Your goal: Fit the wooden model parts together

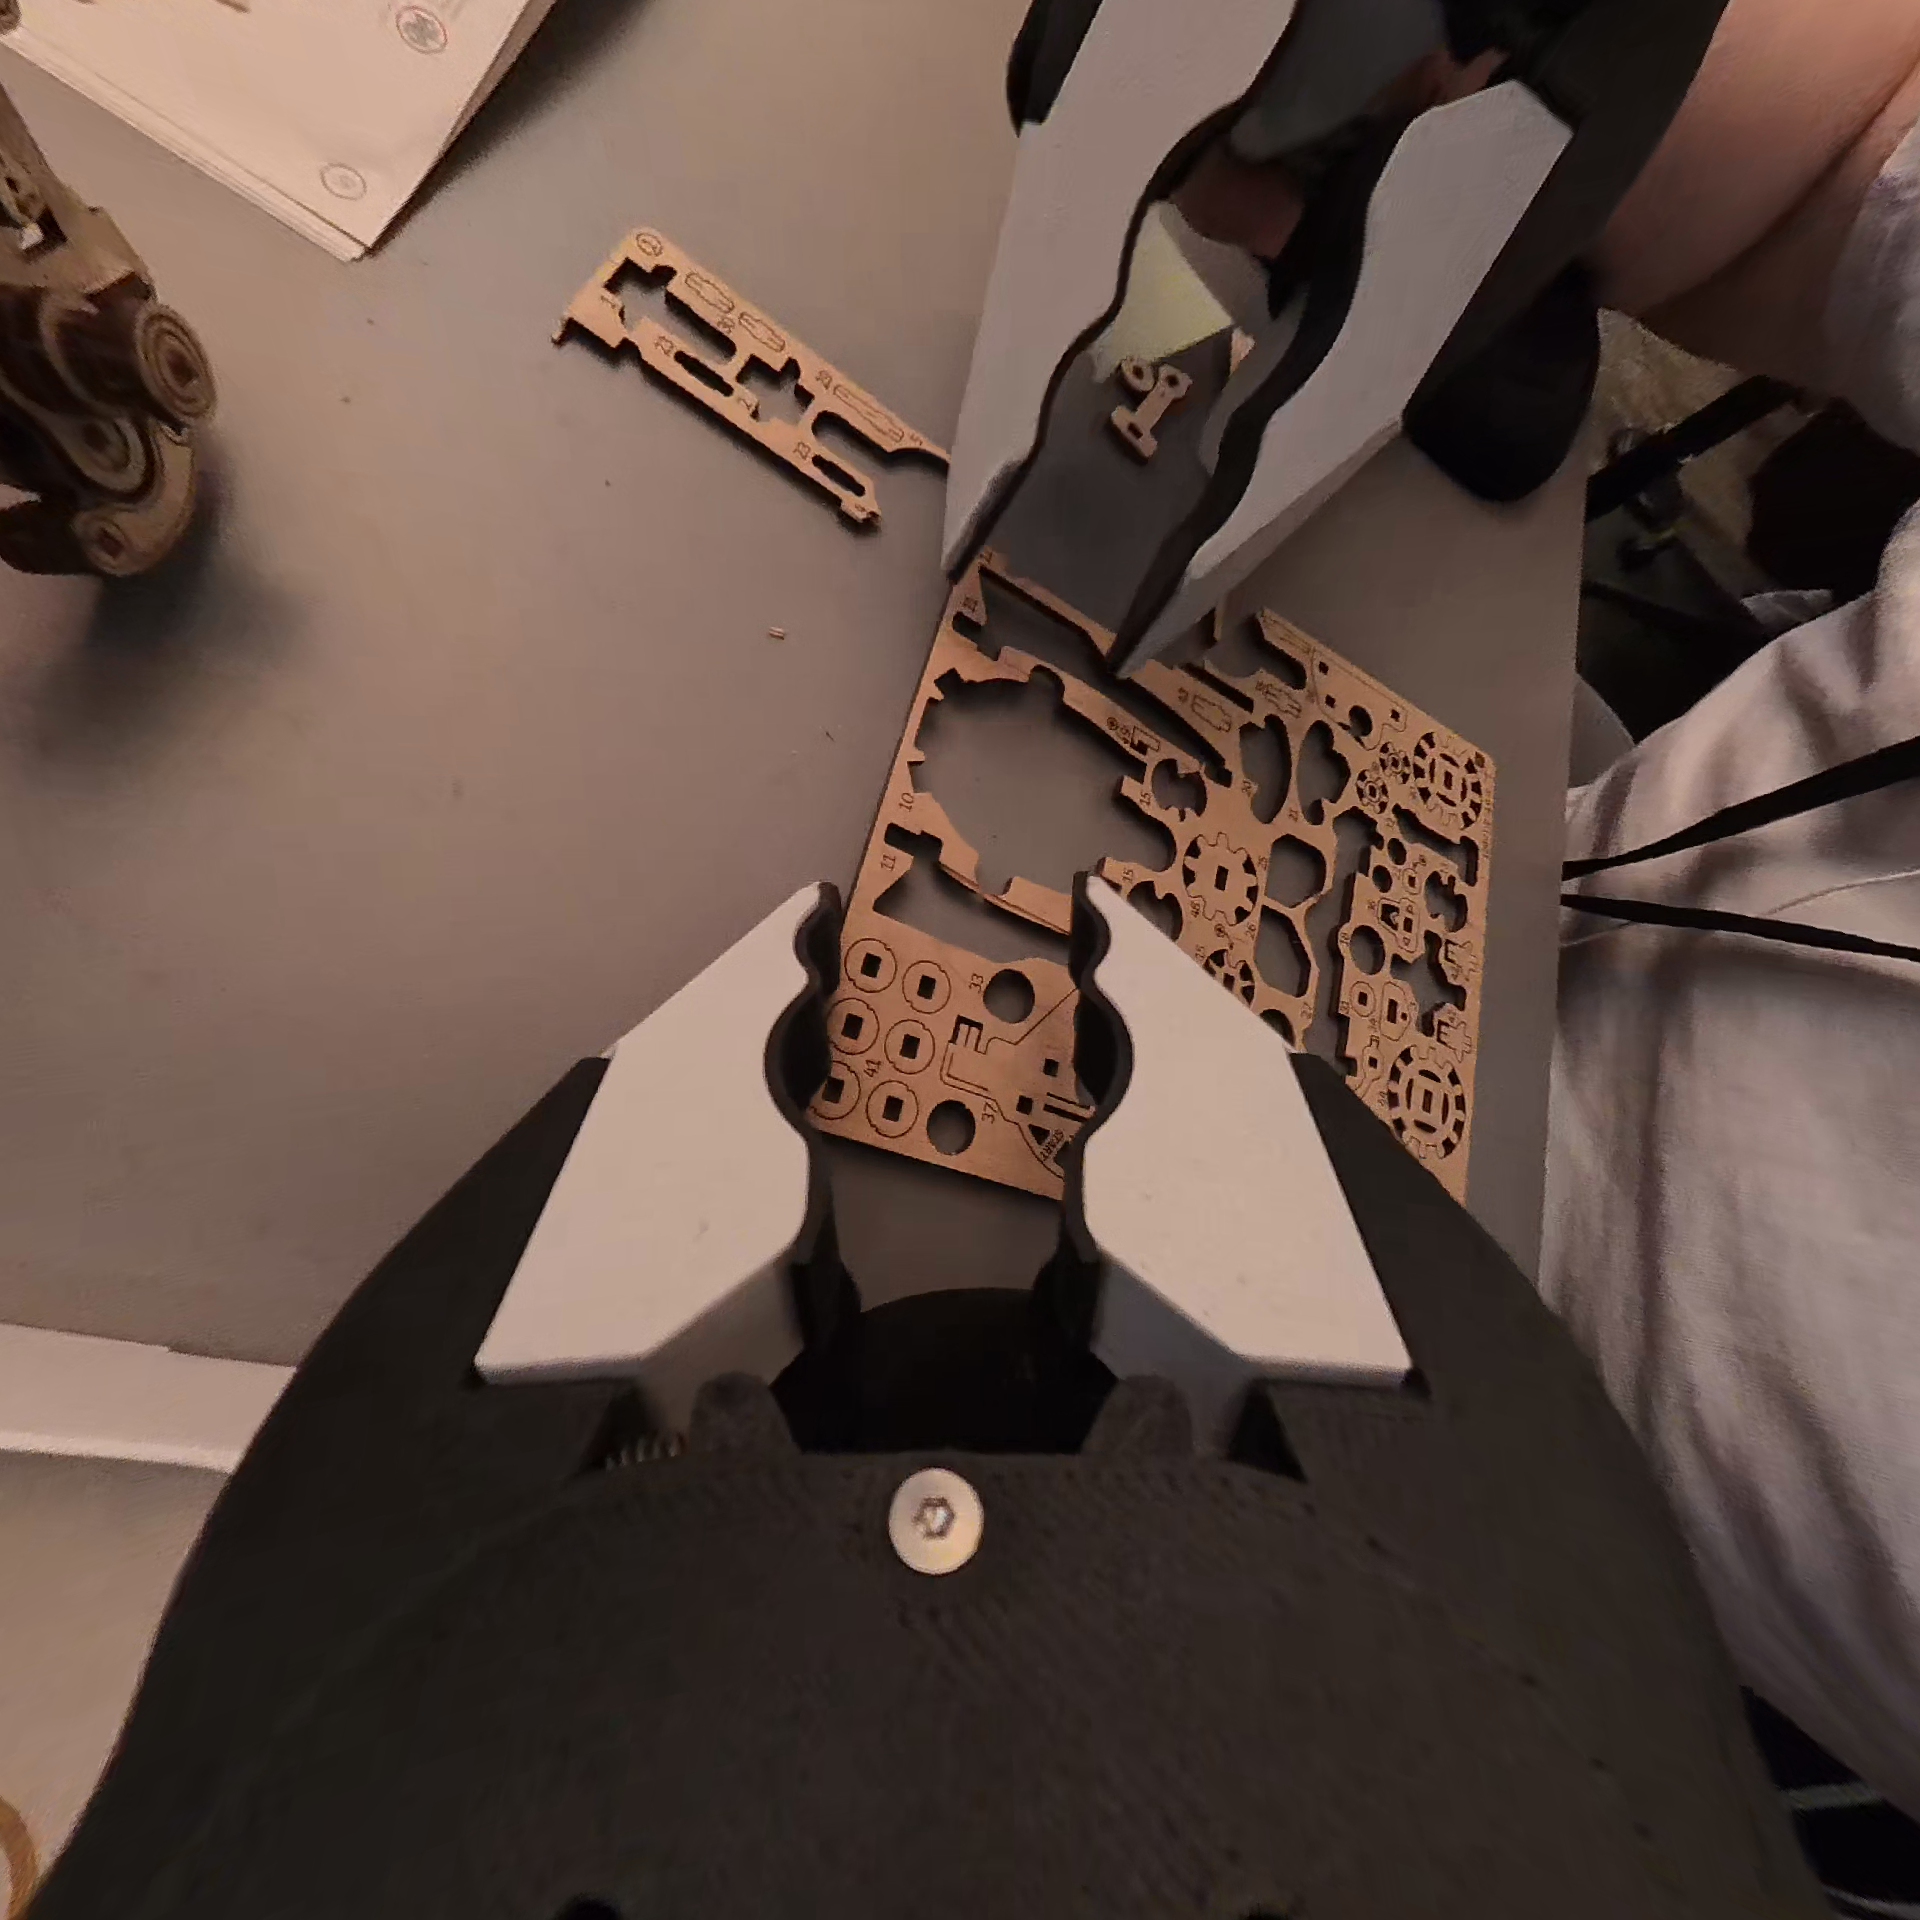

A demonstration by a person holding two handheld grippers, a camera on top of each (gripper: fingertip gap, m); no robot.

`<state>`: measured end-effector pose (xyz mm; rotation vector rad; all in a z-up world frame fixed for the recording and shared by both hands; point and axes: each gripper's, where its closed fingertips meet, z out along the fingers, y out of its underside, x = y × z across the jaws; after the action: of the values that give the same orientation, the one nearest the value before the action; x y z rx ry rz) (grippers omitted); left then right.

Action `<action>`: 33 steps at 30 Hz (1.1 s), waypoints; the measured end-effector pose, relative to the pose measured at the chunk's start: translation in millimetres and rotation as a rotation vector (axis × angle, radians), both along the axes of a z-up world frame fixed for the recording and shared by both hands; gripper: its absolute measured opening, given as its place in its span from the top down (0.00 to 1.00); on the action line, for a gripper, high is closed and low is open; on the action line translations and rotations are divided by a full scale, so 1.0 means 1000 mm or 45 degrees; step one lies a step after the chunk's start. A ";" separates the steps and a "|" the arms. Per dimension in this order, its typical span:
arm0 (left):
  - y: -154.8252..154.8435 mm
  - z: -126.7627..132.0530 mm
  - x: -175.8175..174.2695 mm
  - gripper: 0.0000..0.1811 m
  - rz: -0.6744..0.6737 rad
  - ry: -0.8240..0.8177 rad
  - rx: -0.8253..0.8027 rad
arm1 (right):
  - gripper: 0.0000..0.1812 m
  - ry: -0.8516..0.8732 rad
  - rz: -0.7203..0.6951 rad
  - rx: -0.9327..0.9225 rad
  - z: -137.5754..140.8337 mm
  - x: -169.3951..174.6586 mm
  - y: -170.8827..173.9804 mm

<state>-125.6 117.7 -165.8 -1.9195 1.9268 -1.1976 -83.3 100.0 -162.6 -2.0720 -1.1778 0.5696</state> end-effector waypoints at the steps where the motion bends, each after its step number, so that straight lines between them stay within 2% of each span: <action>1: 0.000 0.000 0.000 0.76 -0.002 -0.001 0.008 | 0.81 -0.027 0.000 0.005 -0.002 -0.001 0.002; 5: 0.000 -0.001 0.000 0.78 -0.006 -0.003 0.025 | 0.81 -0.129 0.010 -0.016 -0.012 -0.003 0.004; 11: -0.005 -0.003 0.000 0.85 -0.037 0.001 0.021 | 0.81 -0.140 0.035 -0.028 -0.011 -0.008 0.006; 14: -0.007 -0.004 -0.001 0.86 -0.048 0.009 0.001 | 0.81 -0.130 0.023 0.056 0.000 -0.006 0.013; 18: -0.006 -0.005 -0.001 0.89 -0.046 0.014 0.024 | 0.82 -0.089 0.040 0.006 0.010 0.000 0.020; 20: -0.006 -0.008 -0.001 0.96 -0.051 0.029 0.040 | 0.82 -0.118 0.105 -0.003 0.018 0.004 0.023; 22: -0.007 -0.008 -0.001 0.97 -0.057 0.029 0.040 | 0.82 -0.168 0.184 -0.030 0.024 0.007 0.022; 24: -0.007 -0.008 -0.001 0.97 -0.057 0.029 0.045 | 0.82 -0.212 0.237 -0.071 0.023 0.007 0.021; 28: -0.007 -0.009 -0.001 0.97 -0.063 0.025 0.069 | 0.84 -0.154 0.316 -0.071 0.016 -0.013 0.019; 31: -0.008 -0.009 0.000 0.97 -0.076 0.016 0.117 | 0.85 -0.231 0.329 -0.018 0.005 -0.014 0.017; 33: -0.008 -0.009 0.000 0.97 -0.083 0.012 0.144 | 0.85 -0.209 0.309 -0.019 0.004 -0.016 0.017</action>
<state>-125.4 109.9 -174.9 -1.8221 2.0304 -1.0728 -99.7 116.9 -158.8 -2.0331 -1.5383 0.5286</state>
